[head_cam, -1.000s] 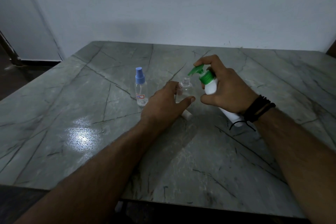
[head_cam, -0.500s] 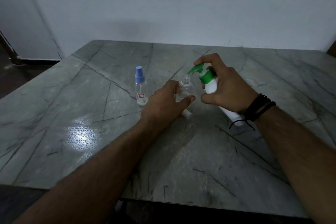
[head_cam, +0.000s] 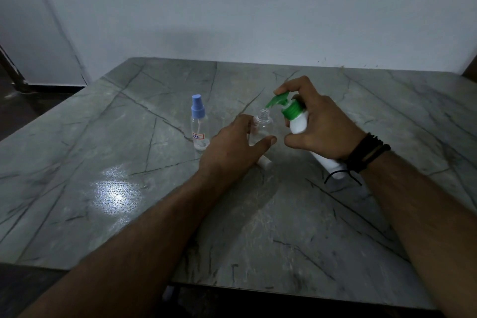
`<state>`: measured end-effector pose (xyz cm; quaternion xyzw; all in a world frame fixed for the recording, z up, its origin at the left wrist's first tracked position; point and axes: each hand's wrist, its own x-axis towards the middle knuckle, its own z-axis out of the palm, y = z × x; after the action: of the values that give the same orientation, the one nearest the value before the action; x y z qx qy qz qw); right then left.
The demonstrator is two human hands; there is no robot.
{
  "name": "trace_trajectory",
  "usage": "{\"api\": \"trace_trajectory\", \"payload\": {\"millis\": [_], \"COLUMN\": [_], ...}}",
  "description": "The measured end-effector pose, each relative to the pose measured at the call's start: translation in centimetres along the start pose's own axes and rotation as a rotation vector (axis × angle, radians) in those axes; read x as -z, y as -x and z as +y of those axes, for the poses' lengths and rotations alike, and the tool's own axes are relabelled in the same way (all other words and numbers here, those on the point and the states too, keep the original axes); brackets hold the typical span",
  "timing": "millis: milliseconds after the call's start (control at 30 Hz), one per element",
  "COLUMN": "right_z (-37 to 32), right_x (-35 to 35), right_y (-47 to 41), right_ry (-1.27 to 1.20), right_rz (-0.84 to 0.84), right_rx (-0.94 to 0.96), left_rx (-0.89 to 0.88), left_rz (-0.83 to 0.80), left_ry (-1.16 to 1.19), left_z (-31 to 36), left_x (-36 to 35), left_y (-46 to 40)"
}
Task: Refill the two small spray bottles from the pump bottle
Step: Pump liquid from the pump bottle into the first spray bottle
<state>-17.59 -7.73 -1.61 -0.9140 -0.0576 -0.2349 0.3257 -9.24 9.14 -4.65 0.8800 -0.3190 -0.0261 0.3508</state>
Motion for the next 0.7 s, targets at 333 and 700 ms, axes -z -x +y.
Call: {"api": "trace_trajectory", "payload": {"millis": [333, 700], "right_z": [0.04, 0.01], "right_x": [0.19, 0.09], "right_y": [0.09, 0.09], "right_ry": [-0.005, -0.001], "right_rz": [0.016, 0.004], "right_rx": [0.005, 0.015], "left_rx": [0.007, 0.000], "left_rz": [-0.009, -0.007], "left_ry": [-0.004, 0.001], "left_z": [0.11, -0.07], "left_x": [0.14, -0.09], "left_y": [-0.02, -0.09]}}
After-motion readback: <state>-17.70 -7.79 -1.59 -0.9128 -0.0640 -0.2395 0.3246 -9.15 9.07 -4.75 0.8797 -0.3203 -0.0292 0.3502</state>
